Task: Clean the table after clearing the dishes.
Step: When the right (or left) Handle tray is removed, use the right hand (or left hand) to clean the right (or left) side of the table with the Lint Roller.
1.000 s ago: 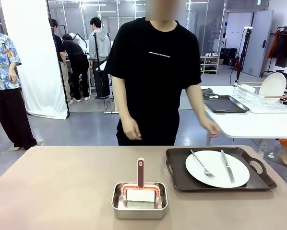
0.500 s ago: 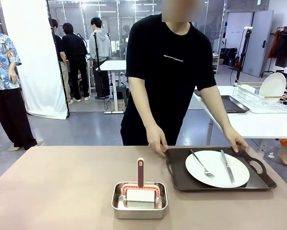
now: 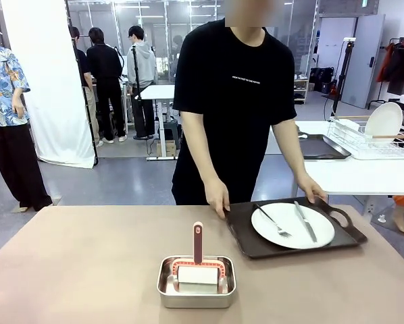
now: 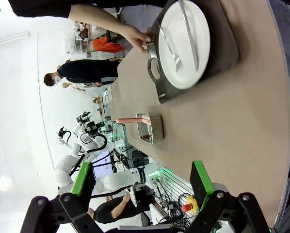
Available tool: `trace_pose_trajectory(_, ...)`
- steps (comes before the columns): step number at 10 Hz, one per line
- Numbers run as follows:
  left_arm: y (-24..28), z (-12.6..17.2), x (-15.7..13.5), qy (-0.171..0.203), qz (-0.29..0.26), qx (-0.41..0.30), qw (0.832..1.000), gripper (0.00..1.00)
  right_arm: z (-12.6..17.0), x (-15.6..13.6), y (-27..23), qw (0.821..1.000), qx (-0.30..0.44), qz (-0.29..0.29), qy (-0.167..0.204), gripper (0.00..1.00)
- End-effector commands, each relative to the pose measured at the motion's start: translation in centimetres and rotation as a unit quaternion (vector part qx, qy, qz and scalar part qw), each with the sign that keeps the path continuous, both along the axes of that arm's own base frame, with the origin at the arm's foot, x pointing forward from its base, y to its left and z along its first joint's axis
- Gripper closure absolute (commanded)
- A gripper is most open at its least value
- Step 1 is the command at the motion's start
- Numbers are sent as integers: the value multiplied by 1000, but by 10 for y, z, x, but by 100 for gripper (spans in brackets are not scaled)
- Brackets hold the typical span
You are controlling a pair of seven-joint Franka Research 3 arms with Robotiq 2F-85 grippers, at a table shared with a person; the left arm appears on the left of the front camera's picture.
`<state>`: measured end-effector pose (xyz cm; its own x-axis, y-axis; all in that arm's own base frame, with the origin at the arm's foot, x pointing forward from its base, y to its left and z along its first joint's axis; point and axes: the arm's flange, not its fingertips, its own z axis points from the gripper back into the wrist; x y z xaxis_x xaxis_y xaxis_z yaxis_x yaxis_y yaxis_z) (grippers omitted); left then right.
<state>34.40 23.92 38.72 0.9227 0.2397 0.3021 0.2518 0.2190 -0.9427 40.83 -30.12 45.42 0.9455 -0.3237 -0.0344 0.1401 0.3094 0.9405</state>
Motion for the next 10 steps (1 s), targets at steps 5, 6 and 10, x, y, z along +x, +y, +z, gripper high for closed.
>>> trace_pose_trajectory(5,-1,3,-4,-5,3,-1,1000,0,3,-2,2,1000,1,1,-2,0)
trace_pose_trajectory(6,-1,3,-4,-5,3,-1,1000,0,3,-2,2,1000,1,1,-2,0)
trace_pose_trajectory(10,-1,3,-4,-5,3,-1,1000,0,0,0,0,1000,0,0,0,0)
